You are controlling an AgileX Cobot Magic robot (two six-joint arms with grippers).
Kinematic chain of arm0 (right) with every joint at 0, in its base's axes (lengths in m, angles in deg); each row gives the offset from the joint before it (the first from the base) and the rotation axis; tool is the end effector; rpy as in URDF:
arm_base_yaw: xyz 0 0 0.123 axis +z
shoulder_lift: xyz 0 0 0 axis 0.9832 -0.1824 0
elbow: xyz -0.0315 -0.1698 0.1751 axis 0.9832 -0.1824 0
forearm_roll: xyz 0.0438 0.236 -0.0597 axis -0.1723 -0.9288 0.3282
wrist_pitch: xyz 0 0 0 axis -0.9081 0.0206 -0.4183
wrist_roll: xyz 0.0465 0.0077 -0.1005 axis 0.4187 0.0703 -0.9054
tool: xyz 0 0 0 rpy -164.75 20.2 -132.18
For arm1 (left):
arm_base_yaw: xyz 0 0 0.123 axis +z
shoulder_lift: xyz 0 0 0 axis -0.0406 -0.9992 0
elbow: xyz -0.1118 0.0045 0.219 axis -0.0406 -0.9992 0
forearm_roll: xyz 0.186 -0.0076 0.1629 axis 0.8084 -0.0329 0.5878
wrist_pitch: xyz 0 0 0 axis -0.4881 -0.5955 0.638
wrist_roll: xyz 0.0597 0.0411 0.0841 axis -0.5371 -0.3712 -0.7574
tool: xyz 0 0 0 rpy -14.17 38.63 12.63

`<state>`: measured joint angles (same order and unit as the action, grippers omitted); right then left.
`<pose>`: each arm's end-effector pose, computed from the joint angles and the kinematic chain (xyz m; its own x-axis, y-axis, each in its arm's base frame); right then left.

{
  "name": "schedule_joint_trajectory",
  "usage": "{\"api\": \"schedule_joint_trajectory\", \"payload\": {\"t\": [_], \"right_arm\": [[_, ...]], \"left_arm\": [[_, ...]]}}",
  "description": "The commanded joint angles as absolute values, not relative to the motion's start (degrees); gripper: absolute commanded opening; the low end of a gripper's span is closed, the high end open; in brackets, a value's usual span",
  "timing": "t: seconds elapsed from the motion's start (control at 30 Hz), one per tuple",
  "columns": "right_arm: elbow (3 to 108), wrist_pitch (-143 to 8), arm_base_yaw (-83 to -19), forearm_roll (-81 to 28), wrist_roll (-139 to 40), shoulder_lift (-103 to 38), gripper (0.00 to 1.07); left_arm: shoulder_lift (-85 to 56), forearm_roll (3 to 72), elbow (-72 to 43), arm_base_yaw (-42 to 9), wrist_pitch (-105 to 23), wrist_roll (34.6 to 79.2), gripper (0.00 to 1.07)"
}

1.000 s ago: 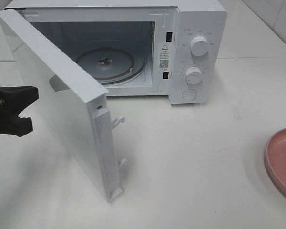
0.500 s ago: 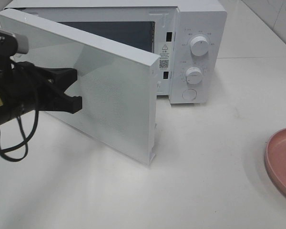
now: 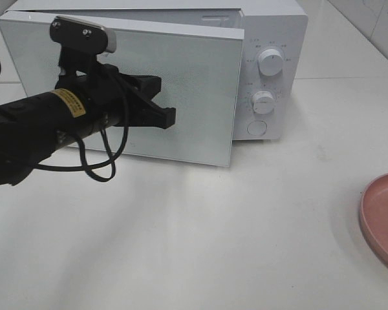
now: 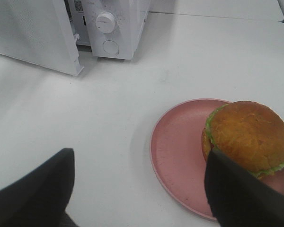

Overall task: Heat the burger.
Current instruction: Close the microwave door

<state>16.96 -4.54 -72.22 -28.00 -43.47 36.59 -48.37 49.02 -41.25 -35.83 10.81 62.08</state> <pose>0.0471 0.0089 0.2707 -0.4290 -0.0194 -0.9031 -0.1348 0.9900 0.0427 0.2866 -0.2205 0.1420 -0.2142 0.0867 -0.9729 0.5784 0.8139 -0.0548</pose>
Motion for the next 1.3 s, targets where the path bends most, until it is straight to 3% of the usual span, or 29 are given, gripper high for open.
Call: {"api": "schedule_joint_trajectory", "payload": {"t": [0.03,0.23,0.7,1.0,1.23,1.3], "right_arm": [[17.0,-4.9,-72.5,-28.1,-43.5,38.1,0.74],[17.0,-4.9,-72.5,-28.1,-43.5,38.1,0.74],[17.0,-4.9,-72.5,-28.1,-43.5,38.1,0.74],[17.0,-4.9,-72.5,-28.1,-43.5,38.1,0.74],[17.0,-4.9,-72.5,-28.1,-43.5,38.1,0.74],[17.0,-4.9,-72.5,-28.1,-43.5,38.1,0.74]], "left_arm": [[-51.3,44.1,-36.3,-37.4,9.2,58.2,0.0],[-54.7,40.1,-30.5,-38.1,8.8,56.3,0.0],[-60.9,39.3,-19.9,-38.1,5.8,55.6,0.0],[-62.9,36.3,-16.4,-34.6,5.3,55.7,0.0],[-61.3,38.2,-16.5,-35.5,-1.6,55.8,0.0],[-59.0,40.5,-16.6,-37.3,-11.1,55.7,0.03]]}}
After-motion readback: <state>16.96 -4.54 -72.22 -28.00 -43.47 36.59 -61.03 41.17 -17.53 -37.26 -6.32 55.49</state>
